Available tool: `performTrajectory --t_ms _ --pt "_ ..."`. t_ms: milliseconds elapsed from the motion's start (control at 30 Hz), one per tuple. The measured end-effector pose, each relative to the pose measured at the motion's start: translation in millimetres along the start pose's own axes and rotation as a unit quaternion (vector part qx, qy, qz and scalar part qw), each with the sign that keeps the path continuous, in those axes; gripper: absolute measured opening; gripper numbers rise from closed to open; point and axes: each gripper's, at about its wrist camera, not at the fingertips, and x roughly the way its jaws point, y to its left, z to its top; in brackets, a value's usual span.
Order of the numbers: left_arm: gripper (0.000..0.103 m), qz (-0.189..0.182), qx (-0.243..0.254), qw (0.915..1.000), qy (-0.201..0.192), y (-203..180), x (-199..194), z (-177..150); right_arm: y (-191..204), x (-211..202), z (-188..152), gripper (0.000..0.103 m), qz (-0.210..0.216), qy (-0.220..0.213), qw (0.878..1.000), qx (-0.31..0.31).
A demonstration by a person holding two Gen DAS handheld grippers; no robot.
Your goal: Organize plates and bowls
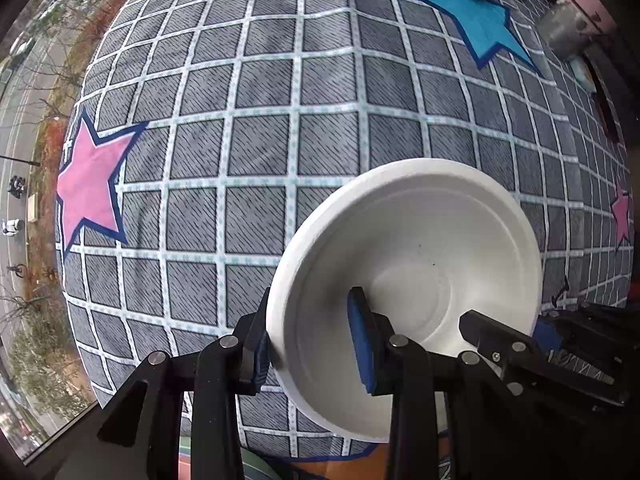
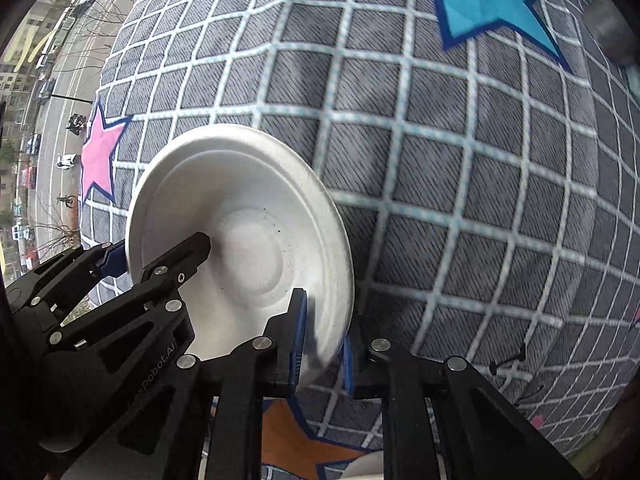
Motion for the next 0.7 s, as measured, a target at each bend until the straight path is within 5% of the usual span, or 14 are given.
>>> performTrajectory --t_ms 233,700 --pt "0.039 0.005 0.013 0.9998 0.012 -31 -3 -29 -31 4 -44 0.017 0.022 0.012 0.999 0.041" --pt "0.043 -0.016 0.071 0.9971 -0.021 -80 -70 -111 -64 -79 -97 0.017 0.020 -0.051 0.997 0.059"
